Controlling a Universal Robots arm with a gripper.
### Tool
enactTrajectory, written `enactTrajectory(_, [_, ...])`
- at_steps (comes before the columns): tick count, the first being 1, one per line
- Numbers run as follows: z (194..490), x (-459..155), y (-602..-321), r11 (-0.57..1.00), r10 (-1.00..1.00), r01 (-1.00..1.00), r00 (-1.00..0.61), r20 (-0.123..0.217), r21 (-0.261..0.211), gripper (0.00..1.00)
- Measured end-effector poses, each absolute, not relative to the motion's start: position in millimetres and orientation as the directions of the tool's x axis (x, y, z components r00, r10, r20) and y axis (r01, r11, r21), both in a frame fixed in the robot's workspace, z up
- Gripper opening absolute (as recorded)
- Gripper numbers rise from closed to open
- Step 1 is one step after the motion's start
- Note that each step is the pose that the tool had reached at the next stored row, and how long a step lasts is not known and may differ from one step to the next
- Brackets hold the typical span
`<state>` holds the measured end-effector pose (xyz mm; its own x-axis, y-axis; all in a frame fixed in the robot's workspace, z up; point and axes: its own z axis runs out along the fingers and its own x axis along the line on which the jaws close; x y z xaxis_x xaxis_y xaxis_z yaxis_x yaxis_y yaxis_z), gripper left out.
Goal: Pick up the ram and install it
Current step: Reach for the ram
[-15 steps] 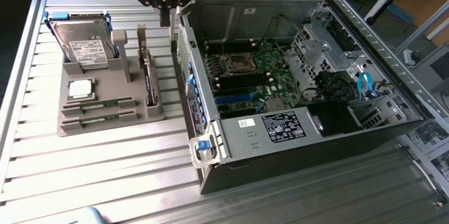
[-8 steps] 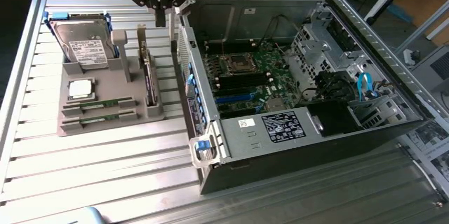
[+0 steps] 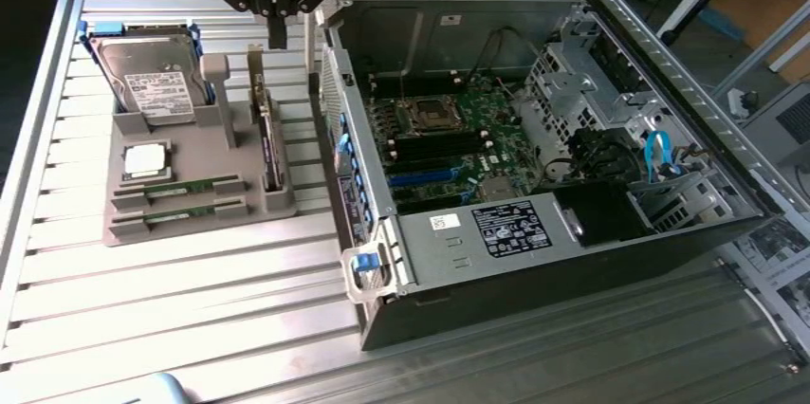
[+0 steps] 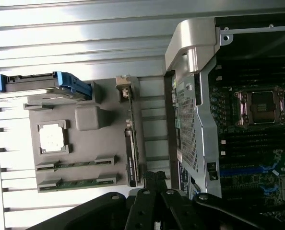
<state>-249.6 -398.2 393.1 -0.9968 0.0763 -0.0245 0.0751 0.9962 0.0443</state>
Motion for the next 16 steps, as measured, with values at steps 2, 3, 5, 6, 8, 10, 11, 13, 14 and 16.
enactTrajectory(2, [393,-252,-398,0.996,0.076,0.075,-0.997,-0.025,0.044,0.11])
enactTrajectory(3, [393,-253,-398,0.996,0.076,0.075,-0.997,-0.025,0.044,0.11])
enactTrajectory(5, [393,-256,-398,0.996,0.076,0.075,-0.997,-0.024,0.044,0.11])
enactTrajectory(6, [393,-257,-398,0.996,0.076,0.075,-0.997,-0.024,0.044,0.11])
enactTrajectory(8, [393,-259,-398,0.996,0.076,0.075,-0.997,-0.025,0.044,0.11])
enactTrajectory(10, [393,-261,-398,0.996,0.076,0.075,-0.997,-0.024,0.044,0.11])
enactTrajectory(11, [393,-262,-398,0.996,0.076,0.075,-0.997,-0.024,0.044,0.11])
enactTrajectory(13, [393,-265,-398,0.996,0.076,0.075,-0.997,-0.024,0.044,0.11])
enactTrajectory(14, [393,-266,-398,0.996,0.076,0.075,-0.997,-0.024,0.044,0.11])
enactTrajectory(16, [393,-269,-398,0.996,0.076,0.075,-0.997,-0.024,0.044,0.11])
